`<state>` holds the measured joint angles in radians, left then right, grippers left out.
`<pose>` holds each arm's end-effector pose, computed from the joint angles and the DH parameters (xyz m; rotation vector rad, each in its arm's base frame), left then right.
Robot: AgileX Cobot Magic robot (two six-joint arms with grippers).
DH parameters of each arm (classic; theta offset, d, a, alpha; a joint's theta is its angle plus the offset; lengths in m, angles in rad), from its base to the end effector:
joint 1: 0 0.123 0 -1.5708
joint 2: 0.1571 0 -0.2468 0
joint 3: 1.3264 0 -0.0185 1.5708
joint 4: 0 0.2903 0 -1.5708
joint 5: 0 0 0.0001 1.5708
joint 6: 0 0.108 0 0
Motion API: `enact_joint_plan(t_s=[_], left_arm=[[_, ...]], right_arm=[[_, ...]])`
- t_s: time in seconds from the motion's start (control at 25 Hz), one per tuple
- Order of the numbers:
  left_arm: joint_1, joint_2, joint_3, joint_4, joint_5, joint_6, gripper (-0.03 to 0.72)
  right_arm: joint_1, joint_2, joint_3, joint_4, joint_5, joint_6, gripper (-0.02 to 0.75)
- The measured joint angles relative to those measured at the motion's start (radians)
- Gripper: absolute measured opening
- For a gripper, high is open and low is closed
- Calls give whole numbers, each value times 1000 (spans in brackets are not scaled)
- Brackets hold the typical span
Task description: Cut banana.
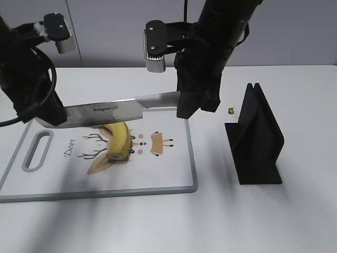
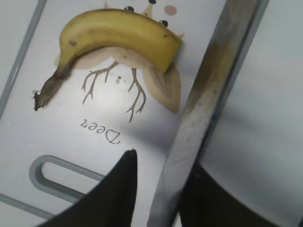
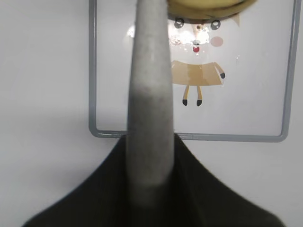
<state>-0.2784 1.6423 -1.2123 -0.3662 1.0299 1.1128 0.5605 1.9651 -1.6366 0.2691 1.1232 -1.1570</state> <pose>0.3359 -0.1305 0.1831 1.6247 2.2941 -0.3181 0.3576 0.2550 0.1795 -2.0766 1.9657 0.2628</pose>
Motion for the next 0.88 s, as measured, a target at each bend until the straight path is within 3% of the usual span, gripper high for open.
enact_joint_plan(t_s=[0.4, 0.6, 0.72, 0.88], left_arm=[[0, 1, 46, 9, -57, -3, 153], [0, 1, 47, 7, -53, 0, 120], [-4, 1, 48, 12, -42, 23, 50], [-16, 1, 49, 25, -65, 34, 41]], right_arm=[[0, 7, 0, 28, -7, 2, 160], [0, 9, 0, 22, -11, 0, 160], [0, 9, 0, 16, -21, -2, 160], [0, 9, 0, 6, -24, 36, 162]])
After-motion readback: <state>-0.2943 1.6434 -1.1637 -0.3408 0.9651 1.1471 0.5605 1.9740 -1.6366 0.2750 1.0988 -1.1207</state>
